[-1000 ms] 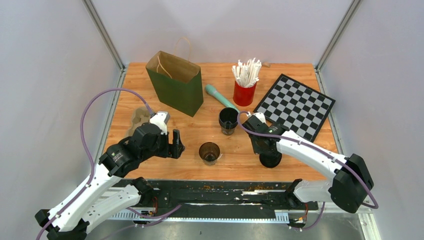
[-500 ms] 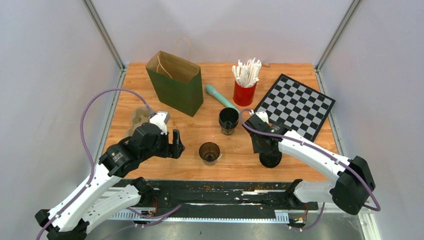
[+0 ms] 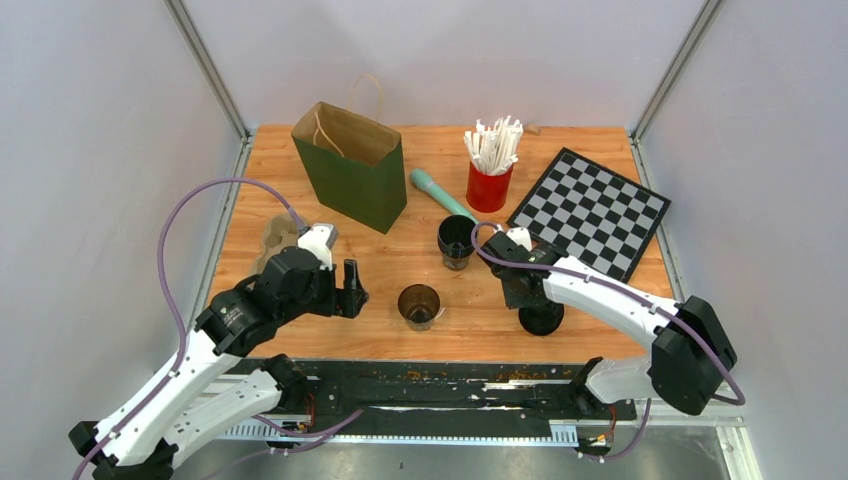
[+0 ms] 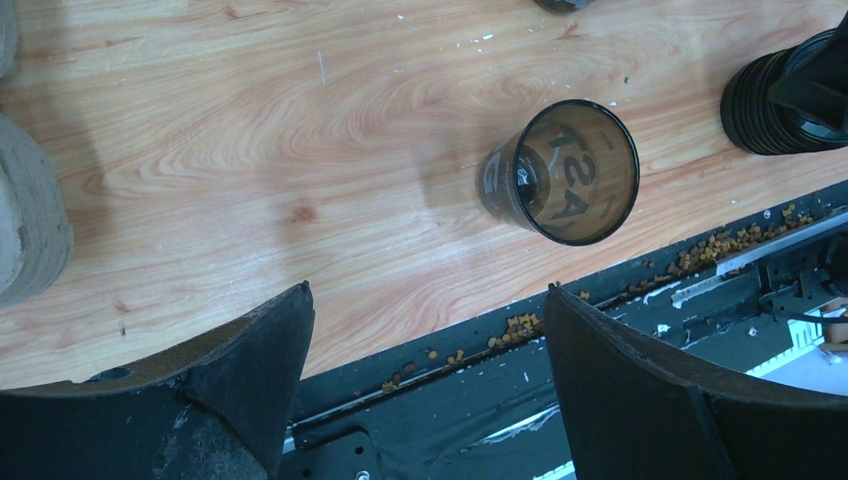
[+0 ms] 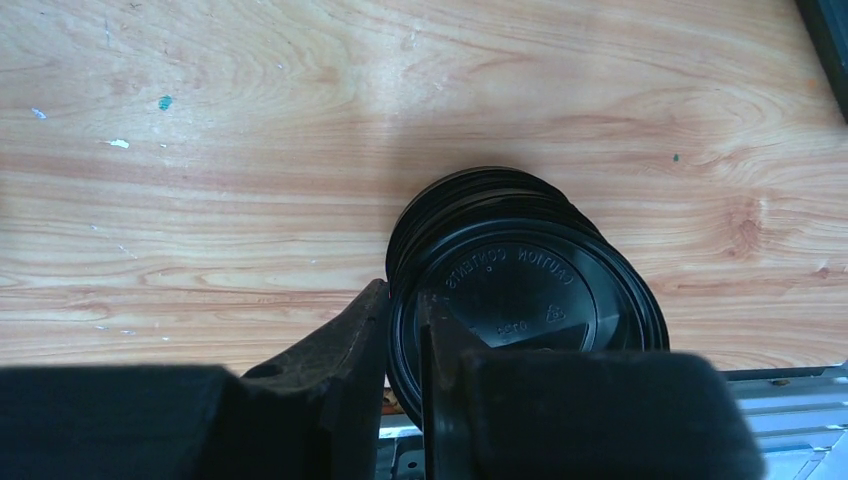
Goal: Pack the takeout coffee
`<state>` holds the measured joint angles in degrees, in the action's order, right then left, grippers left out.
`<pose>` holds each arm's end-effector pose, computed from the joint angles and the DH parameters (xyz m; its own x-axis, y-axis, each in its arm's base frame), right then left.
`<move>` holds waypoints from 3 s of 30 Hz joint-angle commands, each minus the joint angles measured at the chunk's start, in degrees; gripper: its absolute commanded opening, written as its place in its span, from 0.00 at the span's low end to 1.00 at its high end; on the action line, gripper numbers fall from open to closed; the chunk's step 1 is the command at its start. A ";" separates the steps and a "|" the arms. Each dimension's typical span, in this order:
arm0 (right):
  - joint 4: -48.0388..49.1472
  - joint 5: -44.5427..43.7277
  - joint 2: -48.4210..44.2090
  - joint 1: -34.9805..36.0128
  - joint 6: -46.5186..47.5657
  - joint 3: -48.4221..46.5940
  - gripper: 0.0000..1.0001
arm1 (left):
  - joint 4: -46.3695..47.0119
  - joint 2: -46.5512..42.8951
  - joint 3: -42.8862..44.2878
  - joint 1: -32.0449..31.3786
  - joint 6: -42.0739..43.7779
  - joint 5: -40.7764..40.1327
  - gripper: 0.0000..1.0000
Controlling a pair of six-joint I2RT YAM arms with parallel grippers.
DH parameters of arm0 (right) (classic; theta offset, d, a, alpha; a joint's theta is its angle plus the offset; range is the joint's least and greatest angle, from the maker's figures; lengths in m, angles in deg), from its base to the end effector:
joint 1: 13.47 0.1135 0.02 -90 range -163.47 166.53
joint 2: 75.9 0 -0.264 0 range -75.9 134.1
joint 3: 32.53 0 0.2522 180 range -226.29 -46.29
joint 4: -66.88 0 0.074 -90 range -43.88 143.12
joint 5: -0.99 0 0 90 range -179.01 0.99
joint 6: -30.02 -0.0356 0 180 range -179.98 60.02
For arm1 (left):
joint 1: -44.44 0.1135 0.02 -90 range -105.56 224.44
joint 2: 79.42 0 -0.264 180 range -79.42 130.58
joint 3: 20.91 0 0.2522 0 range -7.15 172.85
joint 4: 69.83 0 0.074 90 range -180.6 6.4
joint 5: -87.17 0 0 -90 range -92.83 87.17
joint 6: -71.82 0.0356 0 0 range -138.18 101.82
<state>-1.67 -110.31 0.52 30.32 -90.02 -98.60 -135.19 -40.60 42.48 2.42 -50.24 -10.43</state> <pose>0.1726 0.1476 0.2196 -0.9107 -0.2269 -0.3451 -0.1598 0.9641 -0.2122 0.0971 -0.0811 0.3125 -0.7240 -0.0558 -0.6875 0.2417 0.9130 -0.3287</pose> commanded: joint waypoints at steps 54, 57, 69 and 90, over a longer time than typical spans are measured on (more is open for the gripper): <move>-8.64 -3.34 -7.99 -17.69 2.32 -4.65 0.29 | 0.08 0.86 2.46 -0.17 1.38 -0.13 0.91; -8.27 -1.85 -7.64 -17.86 2.63 -3.58 0.28 | 0.17 0.65 2.23 -0.17 1.28 0.07 0.91; -9.01 -2.24 -7.27 -17.86 2.50 -3.38 0.11 | -0.02 0.90 2.93 -0.17 1.33 0.07 0.91; -10.32 -0.18 -7.13 -17.88 2.60 -2.95 0.22 | -0.75 1.02 4.32 -0.17 0.86 -0.14 0.91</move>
<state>-11.57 -110.71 -6.49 12.68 -87.88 -101.40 -136.54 -39.50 44.40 2.42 -49.78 -10.41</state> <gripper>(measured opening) 0.219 0.915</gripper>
